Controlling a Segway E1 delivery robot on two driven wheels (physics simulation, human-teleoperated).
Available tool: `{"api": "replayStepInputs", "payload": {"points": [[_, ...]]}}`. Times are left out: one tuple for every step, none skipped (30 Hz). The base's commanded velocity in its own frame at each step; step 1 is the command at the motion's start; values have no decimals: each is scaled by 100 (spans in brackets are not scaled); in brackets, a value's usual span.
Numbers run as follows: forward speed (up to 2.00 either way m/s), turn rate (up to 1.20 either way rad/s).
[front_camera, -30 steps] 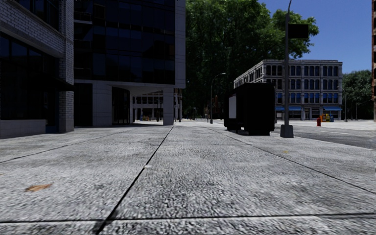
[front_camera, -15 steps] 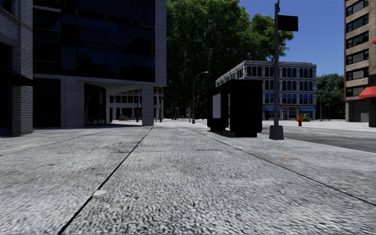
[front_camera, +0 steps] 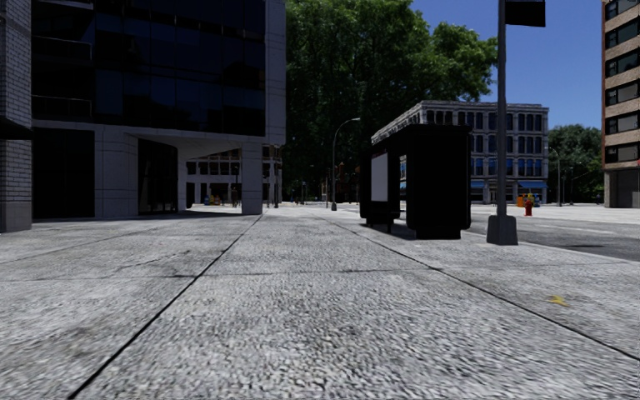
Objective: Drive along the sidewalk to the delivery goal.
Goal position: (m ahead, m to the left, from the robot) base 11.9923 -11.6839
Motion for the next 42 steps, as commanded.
{"api": "replayStepInputs", "payload": {"points": [[200, 35], [200, 35], [200, 35], [200, 35], [200, 18], [200, 0], [200, 0], [200, 0], [200, 0], [200, 0], [200, 0], [200, 0], [200, 0], [200, 0], [200, 0], [200, 16], [200, 16], [200, 28], [200, 32], [200, 33], [200, 33], [200, 33], [200, 33], [200, 33], [200, 33], [200, 33], [200, 24], [200, 14], [200, 14], [200, 9], [200, 8], [200, 8], [200, 7], [200, 7], [200, 7], [200, 7], [200, 7], [200, 7], [200, 18], [200, 26], [200, 29], [200, 29]]}}
